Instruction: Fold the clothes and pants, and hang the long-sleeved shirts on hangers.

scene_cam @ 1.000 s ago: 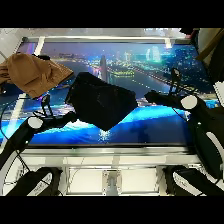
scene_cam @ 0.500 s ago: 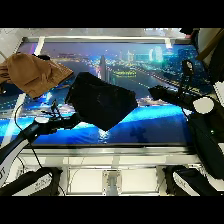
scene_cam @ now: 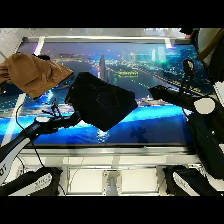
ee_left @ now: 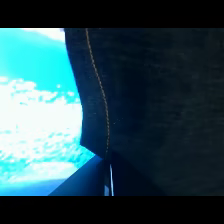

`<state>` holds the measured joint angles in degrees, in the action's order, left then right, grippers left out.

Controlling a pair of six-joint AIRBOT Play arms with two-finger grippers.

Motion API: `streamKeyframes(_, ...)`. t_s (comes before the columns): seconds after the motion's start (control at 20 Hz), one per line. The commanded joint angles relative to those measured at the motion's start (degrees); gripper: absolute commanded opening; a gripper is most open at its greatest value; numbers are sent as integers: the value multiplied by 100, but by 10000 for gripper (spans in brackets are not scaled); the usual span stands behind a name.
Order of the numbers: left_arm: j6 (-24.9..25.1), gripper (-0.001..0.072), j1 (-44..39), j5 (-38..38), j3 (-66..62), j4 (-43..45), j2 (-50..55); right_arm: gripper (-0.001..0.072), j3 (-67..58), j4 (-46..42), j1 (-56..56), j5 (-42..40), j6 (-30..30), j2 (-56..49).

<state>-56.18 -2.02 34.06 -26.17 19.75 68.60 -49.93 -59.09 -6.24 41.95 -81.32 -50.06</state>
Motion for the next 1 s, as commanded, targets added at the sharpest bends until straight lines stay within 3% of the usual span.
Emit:
streamKeyframes(0.0,26,19,81,24,-205,24,-221,283,9,-535,17,450,-15,-7)
streamKeyframes(0.05,24,19,140,48,-304,201,-420,307,90,-678,20,662,-35,-28)
streamKeyframes(0.1,4,19,214,48,-398,444,-651,377,282,-662,17,717,-87,-87)
streamKeyframes(0.2,4,18,332,94,-487,575,-1001,378,752,-107,13,459,-31,-417)
streamKeyframes(0.35,2,17,343,278,-533,570,-1187,380,870,1139,13,-76,920,-1412)
streamKeyframes(0.5,0,17,343,332,-546,573,-1178,382,575,2643,13,127,2492,-2374)
streamKeyframes(0.75,2,18,345,323,-546,575,-1176,387,411,2990,13,267,3270,-3178)
streamKeyframes(0.95,-17,17,345,323,-546,573,-1178,387,273,2973,17,-157,3460,-3261)
